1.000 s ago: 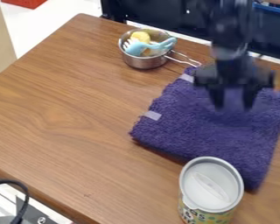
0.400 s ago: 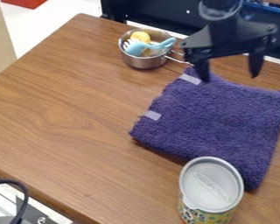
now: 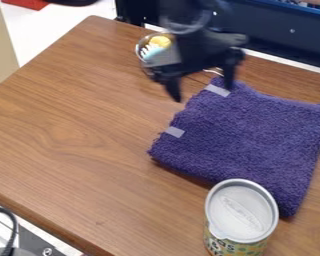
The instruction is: Move the clothe from the bottom to the center of table
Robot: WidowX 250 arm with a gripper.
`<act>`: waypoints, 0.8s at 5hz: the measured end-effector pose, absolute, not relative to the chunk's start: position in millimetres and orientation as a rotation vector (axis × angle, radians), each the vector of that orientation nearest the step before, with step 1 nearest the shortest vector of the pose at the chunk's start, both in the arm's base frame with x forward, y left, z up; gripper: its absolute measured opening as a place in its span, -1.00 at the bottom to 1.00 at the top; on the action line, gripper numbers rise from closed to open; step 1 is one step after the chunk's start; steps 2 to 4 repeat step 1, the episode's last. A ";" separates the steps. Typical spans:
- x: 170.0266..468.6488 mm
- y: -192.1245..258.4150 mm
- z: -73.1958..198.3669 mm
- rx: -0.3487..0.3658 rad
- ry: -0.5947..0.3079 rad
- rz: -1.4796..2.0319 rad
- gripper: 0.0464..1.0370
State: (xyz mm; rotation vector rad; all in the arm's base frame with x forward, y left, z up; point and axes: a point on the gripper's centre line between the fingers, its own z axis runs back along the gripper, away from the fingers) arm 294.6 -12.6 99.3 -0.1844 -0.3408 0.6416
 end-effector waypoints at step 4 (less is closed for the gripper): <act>295.0 22.7 98.4 -0.174 -0.370 0.719 0.93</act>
